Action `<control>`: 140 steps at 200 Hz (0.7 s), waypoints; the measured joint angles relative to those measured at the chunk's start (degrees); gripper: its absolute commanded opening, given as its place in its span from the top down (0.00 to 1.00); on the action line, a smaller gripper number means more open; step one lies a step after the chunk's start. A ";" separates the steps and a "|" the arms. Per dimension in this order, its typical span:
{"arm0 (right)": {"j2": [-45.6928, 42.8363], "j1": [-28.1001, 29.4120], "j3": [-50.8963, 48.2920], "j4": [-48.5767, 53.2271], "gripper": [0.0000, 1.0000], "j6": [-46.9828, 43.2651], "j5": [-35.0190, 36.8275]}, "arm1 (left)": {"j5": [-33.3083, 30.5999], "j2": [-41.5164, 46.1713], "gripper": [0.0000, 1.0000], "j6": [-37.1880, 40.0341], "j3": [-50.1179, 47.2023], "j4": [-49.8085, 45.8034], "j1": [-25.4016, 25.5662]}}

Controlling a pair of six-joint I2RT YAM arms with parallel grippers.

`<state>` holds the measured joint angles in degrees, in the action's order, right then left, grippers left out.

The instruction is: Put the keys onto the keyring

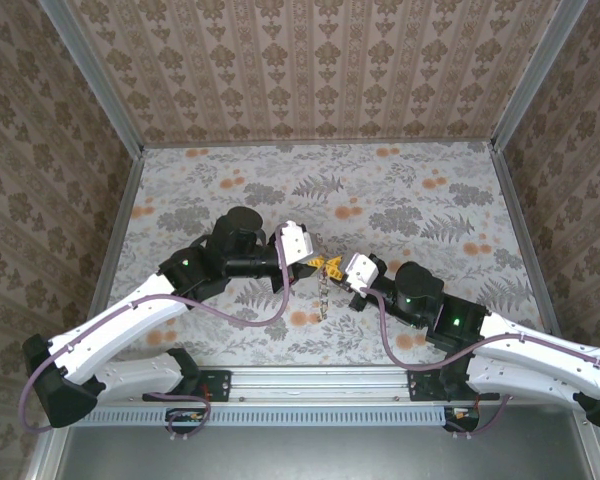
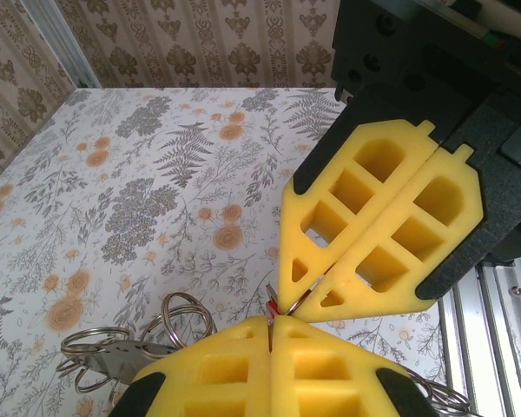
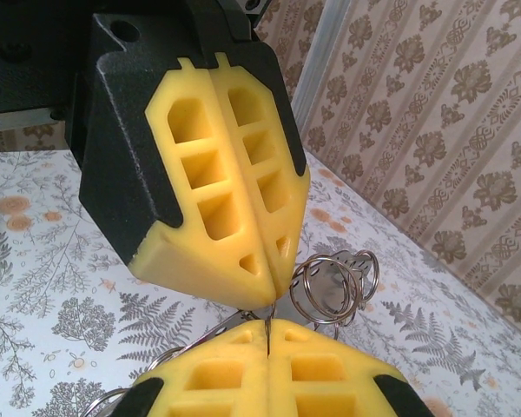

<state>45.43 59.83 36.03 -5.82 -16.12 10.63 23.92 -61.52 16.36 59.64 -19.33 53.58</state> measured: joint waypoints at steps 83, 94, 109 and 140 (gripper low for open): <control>0.24 0.02 0.15 1.51 1.00 1.53 0.33 | -3.08 0.04 1.00 2.56 0.00 -0.90 1.79; 0.96 0.00 0.83 2.01 1.00 1.79 0.66 | -3.69 0.07 1.00 3.08 0.00 -0.96 2.01; 2.10 -0.17 1.86 2.75 1.00 2.49 0.98 | -4.44 0.15 1.00 3.63 0.00 -1.05 2.01; 2.95 -0.72 2.51 3.30 1.00 3.50 0.85 | -5.22 0.42 1.00 4.28 0.00 -0.98 2.05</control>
<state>48.38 59.11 38.54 -2.52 -12.62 11.49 18.70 -61.10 20.64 59.64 -20.32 55.64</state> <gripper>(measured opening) 0.064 0.045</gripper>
